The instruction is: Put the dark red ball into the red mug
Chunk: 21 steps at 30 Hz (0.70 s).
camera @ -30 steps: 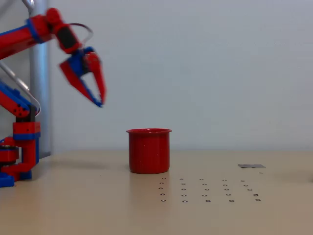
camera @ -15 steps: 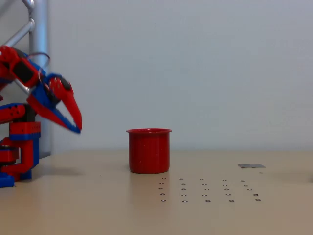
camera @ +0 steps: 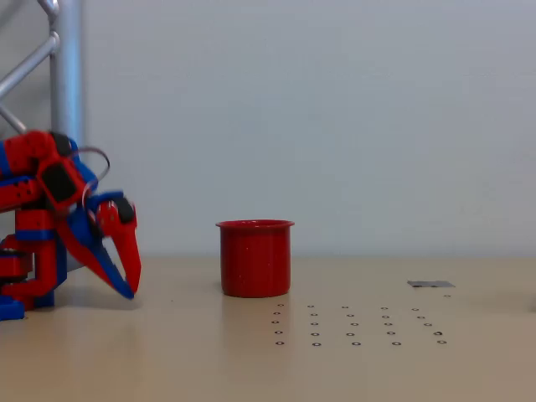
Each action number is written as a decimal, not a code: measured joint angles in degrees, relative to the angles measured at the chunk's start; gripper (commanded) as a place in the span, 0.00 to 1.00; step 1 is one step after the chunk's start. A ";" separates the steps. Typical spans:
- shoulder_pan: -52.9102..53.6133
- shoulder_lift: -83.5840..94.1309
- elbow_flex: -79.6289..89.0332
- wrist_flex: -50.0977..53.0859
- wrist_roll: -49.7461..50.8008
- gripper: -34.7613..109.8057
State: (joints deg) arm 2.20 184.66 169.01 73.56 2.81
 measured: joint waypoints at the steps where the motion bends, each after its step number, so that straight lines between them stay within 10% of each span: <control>1: 0.00 0.00 0.44 -0.09 0.00 0.23; 21: 0.00 0.00 1.14 -0.18 0.00 0.23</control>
State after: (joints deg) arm 2.20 184.66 170.16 73.39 2.81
